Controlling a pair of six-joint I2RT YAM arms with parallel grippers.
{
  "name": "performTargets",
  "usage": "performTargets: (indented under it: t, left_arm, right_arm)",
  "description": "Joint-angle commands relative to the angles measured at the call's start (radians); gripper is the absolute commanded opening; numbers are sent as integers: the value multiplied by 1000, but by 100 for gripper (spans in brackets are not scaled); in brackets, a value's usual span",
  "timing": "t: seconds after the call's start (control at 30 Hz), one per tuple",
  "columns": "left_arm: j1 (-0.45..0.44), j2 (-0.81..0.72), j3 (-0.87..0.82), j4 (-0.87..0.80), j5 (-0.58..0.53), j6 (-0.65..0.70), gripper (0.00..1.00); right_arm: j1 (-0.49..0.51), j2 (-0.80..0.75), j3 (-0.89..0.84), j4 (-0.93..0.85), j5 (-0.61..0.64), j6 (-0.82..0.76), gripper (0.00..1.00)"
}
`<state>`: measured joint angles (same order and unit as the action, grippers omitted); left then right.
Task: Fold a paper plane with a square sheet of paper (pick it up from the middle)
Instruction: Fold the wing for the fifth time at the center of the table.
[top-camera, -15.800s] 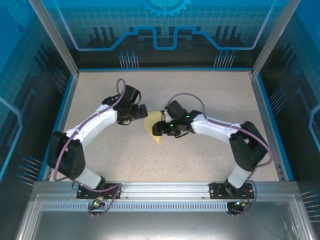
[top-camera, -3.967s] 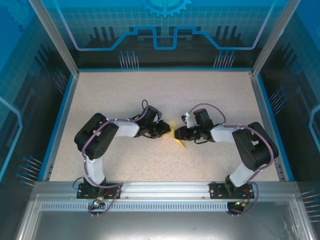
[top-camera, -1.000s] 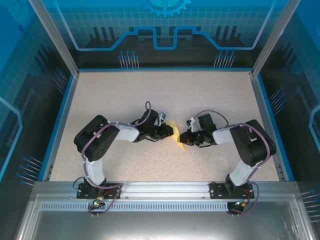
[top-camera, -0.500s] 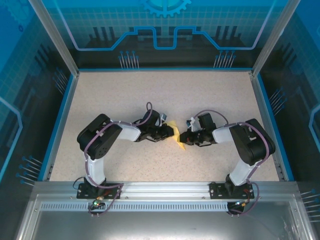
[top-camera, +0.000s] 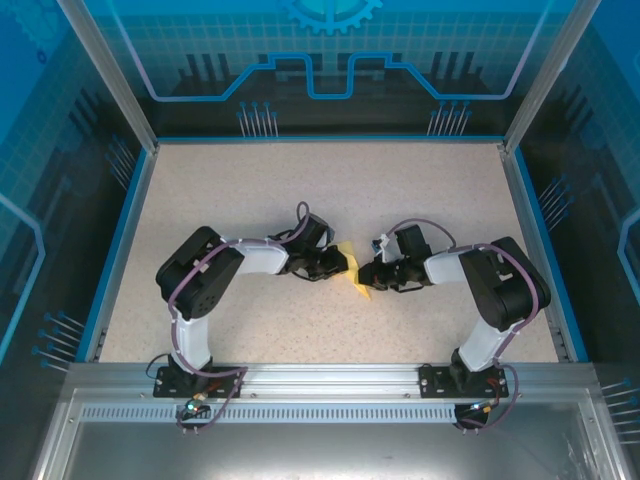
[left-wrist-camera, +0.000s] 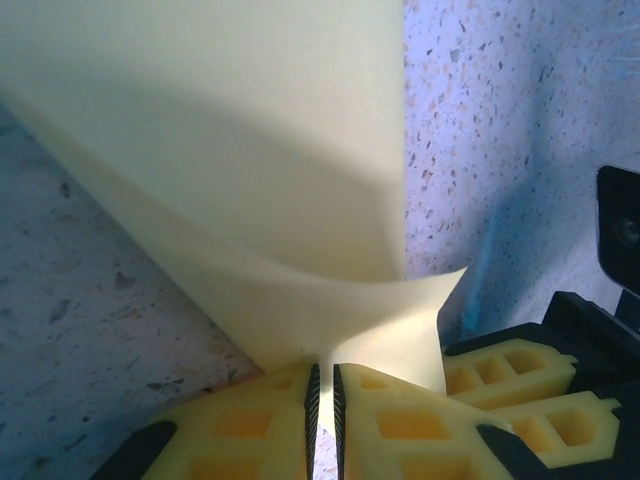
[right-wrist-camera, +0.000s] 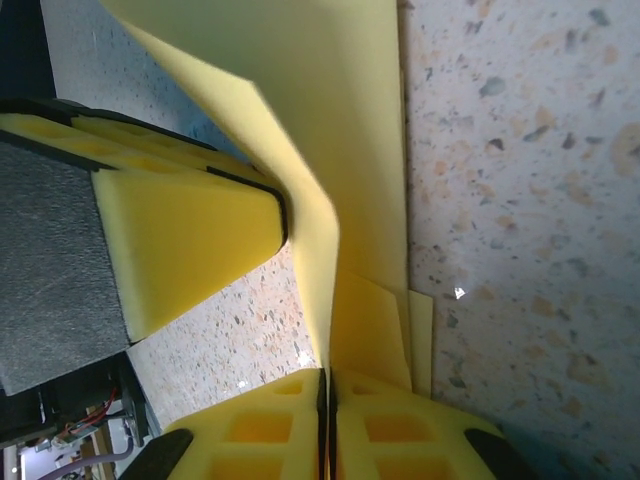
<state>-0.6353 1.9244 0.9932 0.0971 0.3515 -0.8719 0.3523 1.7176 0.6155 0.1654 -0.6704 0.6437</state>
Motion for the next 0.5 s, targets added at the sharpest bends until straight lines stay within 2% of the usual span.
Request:
performTargets:
  t: [0.0,0.2,0.47]
  left_arm:
    - [-4,42,28,-112,-45,31,15]
    - [-3,69,55,-147,-49,22,15]
    - [-3,81,71,-190,-61,25,15]
  right_arm:
    - [-6,3,7,-87,23,-34,14]
    - [-4,-19,24,-114,6,-39,21]
    - [-9,-74,24,-194,11,-62,22]
